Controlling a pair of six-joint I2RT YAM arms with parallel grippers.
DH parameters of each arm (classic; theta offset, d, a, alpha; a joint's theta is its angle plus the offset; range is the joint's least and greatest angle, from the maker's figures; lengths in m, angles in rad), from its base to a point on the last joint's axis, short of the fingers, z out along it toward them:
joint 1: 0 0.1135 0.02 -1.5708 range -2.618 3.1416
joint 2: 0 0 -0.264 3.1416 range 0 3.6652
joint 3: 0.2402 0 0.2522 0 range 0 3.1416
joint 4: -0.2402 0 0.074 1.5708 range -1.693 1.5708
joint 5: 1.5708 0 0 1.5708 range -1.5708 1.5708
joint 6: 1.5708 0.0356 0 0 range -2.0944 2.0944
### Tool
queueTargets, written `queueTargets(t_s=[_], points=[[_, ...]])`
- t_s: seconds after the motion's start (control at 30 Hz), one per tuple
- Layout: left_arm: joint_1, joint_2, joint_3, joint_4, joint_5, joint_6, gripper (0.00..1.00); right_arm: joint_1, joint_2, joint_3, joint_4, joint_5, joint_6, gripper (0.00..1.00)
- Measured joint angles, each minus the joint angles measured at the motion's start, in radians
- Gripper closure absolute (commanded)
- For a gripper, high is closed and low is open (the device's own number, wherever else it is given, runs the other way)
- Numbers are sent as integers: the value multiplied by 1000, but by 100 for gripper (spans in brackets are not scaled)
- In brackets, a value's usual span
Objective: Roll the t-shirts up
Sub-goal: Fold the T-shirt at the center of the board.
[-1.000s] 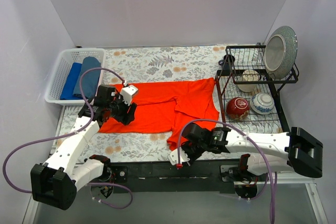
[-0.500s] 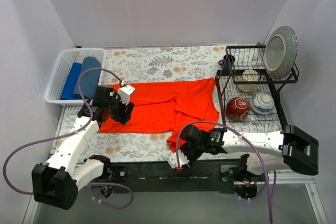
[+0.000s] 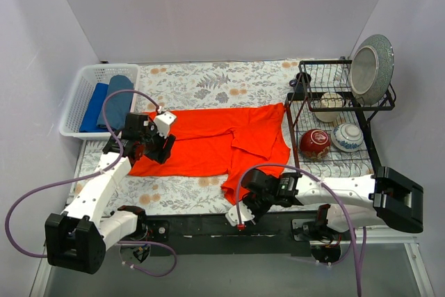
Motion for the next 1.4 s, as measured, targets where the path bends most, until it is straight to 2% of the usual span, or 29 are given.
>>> queueTargets(t_s=[0.1, 0.13, 0.33, 0.47, 0.63, 0.77, 0.9, 1.03, 1.13, 1.4], points=[[11, 6, -7, 5, -1, 18, 45, 1, 0, -25, 24, 0, -2, 97], [15, 10, -9, 7, 0, 28, 45, 2, -3, -27, 27, -5, 1, 99], [71, 34, -14, -19, 6, 118, 45, 12, -45, -31, 27, 55, 19, 99], [222, 24, -15, -74, 27, 233, 46, 10, -142, -31, 0, 118, 67, 99], [491, 10, -17, -209, 101, 558, 46, 3, -222, -31, -31, 160, 126, 99], [617, 32, -21, -306, 167, 878, 42, -3, -248, -39, -74, 172, 137, 99], [638, 58, -53, -337, 240, 1146, 43, -4, -257, -49, -104, 179, 141, 99], [638, 54, -119, -318, 296, 1349, 51, -17, -259, -50, -116, 179, 147, 99], [638, 63, -153, -290, 305, 1444, 53, -27, -269, -50, -119, 179, 152, 99], [659, 188, -129, -259, 264, 1608, 56, -36, -294, -50, -119, 174, 182, 99]])
